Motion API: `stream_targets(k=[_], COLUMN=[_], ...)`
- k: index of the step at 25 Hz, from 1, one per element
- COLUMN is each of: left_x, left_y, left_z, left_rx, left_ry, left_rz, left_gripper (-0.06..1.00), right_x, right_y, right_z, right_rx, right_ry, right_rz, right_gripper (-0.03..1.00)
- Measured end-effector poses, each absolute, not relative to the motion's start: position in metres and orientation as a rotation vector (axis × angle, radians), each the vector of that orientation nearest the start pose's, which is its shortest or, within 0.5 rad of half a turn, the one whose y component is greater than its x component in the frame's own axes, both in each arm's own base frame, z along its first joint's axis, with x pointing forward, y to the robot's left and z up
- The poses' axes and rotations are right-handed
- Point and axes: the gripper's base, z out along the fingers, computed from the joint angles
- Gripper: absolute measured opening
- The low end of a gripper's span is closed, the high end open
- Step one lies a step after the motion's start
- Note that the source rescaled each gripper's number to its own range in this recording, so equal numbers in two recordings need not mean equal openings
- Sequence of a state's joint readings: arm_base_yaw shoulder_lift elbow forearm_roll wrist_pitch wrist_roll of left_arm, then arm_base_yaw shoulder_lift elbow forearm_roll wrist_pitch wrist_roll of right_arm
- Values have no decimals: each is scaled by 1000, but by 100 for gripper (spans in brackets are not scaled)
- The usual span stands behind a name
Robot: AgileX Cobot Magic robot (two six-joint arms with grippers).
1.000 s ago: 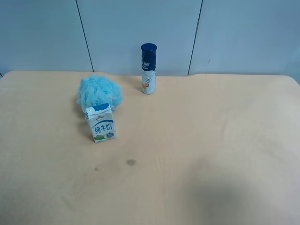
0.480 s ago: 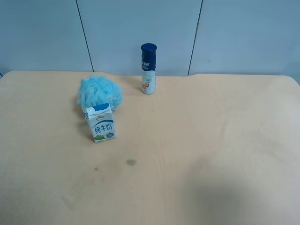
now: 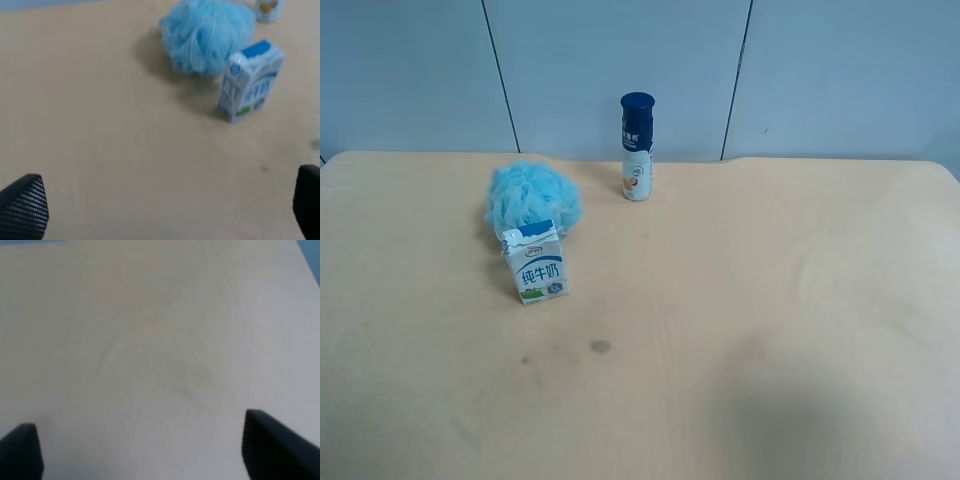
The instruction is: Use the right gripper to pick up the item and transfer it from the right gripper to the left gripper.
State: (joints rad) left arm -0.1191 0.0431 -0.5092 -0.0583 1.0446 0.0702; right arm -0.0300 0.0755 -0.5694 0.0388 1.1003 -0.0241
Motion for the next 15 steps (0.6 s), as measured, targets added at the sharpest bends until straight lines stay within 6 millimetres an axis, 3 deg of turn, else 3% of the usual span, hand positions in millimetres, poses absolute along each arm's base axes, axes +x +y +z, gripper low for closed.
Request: stream_targets(k=[15], left_x=[1], left_y=[-5], left_z=[281], left_rx=[169], left_ry=[2057], left_rz=[-117], left_gripper=[100], right_x=[-2], right_y=[3], right_z=[294], right_rx=[4], right_ry=[2089], right_rz=[14], right_gripper=[88])
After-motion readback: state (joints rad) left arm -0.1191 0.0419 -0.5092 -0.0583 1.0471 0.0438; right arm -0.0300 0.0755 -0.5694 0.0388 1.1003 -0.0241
